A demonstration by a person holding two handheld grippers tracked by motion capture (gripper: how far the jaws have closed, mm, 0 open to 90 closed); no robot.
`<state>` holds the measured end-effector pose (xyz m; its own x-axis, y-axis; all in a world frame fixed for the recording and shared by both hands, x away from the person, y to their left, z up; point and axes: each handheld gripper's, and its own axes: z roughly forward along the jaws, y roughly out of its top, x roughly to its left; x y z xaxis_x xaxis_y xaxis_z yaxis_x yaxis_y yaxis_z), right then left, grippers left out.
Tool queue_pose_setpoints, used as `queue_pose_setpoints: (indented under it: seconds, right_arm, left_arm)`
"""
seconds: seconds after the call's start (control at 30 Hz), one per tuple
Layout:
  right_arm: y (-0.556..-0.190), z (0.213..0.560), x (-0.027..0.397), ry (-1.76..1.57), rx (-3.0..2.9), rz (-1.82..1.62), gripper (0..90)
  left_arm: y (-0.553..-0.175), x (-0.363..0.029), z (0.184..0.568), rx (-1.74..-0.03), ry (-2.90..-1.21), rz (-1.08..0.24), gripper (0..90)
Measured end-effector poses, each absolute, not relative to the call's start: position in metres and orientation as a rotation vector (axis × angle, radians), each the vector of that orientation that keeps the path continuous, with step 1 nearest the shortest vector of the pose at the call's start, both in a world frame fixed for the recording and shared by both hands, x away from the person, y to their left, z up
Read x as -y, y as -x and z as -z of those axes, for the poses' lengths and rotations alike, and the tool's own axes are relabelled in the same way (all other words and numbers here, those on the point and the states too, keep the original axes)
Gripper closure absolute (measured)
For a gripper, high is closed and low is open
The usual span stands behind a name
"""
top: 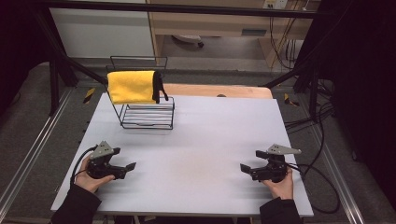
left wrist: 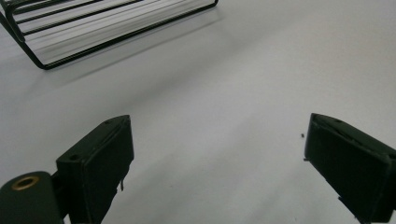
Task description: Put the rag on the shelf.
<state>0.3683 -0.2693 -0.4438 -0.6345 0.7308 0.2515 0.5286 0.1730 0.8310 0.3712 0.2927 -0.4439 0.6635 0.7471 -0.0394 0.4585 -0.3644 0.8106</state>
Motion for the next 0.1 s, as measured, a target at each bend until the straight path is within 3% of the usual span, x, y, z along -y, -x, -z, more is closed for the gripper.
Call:
queue_pose_setpoints:
  seconds: [0.1]
  right_arm:
    - [-0.3683, 0.4443, 0.2686, -1.225, -2.246, -1.440, 0.6]
  left_arm:
    - [-0.3709, -0.2930, 0.4441, -0.931, -2.022, -0.431, 8.1]
